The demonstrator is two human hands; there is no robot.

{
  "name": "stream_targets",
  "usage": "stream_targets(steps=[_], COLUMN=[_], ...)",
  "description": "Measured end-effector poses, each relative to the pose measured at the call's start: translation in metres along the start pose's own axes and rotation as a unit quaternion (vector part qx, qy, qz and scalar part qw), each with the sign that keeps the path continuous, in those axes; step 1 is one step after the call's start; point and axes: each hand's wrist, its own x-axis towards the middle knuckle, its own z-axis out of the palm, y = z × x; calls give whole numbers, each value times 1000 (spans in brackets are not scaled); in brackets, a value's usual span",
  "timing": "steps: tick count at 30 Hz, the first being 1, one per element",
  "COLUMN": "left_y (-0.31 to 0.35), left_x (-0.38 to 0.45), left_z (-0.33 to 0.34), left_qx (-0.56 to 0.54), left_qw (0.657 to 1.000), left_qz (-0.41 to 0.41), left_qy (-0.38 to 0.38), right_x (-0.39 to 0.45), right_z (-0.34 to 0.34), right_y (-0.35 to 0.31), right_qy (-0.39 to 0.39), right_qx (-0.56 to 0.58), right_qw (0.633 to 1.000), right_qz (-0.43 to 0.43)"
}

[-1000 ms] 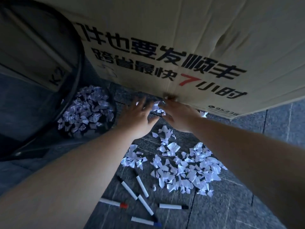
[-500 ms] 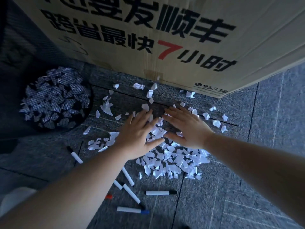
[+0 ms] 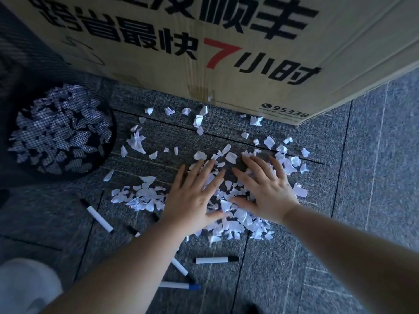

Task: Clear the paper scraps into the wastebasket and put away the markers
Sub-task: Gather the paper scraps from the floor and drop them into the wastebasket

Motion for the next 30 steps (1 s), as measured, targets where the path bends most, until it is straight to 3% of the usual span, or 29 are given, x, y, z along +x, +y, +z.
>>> stream_targets(steps=[6, 9, 14, 18, 21, 24, 30], left_y=[-2, -2, -4, -16, -32, -47, -60], left_x=[12, 18, 30, 31, 25, 16, -5], left_z=[-3, -9, -22, -33, -55, -81, -143], left_qx=[51, 42, 25, 10, -6, -74, -102], left_qw=[995, 996, 999, 996, 994, 988, 983], left_qz=[16, 27, 17, -39, -78, -115, -150], left_qy=[87, 69, -23, -85, -72, -78, -37], right_x=[19, 25, 42, 52, 54, 58, 72], right_z=[-1, 2, 2, -11, -24, -44, -111], right_y=[-9, -9, -9, -10, -12, -17, -34], right_qy=[79, 99, 122, 63, 22, 46, 70], right_qx=[-1, -2, 0, 42, 75, 129, 187], right_qw=[997, 994, 991, 996, 997, 991, 980], right_qz=[-15, -45, -61, -51, -23, 8, 26])
